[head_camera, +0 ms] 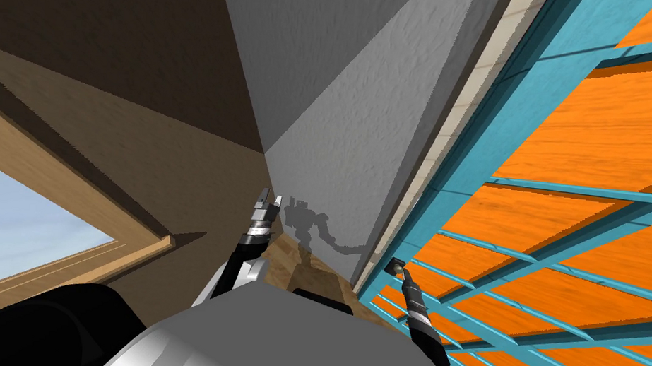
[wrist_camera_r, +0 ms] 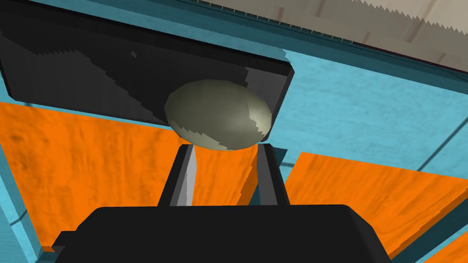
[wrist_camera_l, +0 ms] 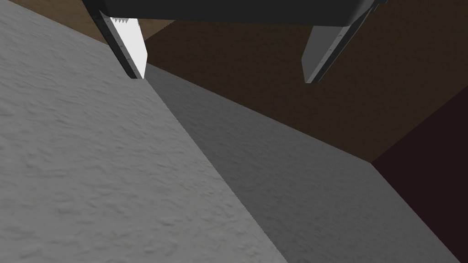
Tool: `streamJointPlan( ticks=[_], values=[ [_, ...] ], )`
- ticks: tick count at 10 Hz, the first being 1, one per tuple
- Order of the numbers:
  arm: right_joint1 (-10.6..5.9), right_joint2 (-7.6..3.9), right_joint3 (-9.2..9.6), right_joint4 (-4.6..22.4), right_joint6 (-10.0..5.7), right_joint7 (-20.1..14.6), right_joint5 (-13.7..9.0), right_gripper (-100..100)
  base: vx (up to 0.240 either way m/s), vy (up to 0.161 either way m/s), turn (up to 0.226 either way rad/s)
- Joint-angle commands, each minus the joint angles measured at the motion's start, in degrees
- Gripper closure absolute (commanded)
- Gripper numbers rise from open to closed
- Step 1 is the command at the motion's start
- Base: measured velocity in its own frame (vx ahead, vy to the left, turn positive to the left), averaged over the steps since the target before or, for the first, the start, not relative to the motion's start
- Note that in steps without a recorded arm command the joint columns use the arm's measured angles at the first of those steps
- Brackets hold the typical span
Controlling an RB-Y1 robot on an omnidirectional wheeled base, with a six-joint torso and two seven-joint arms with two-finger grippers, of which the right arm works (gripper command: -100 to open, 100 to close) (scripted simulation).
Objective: Pull the door open
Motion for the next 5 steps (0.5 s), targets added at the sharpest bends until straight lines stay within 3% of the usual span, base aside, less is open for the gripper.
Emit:
streamJointPlan(
  ticks=[1,5],
  values=[
    [-1.10,0.39,1.04,1.2,-0.59,-2.9,-0.7,100,-0.039,-0.018,0.041],
    [-1.47,0.35,1.92,1.2,-0.30,-8.0,-2.4,100,-0.027,-0.012,0.037]
  ],
)
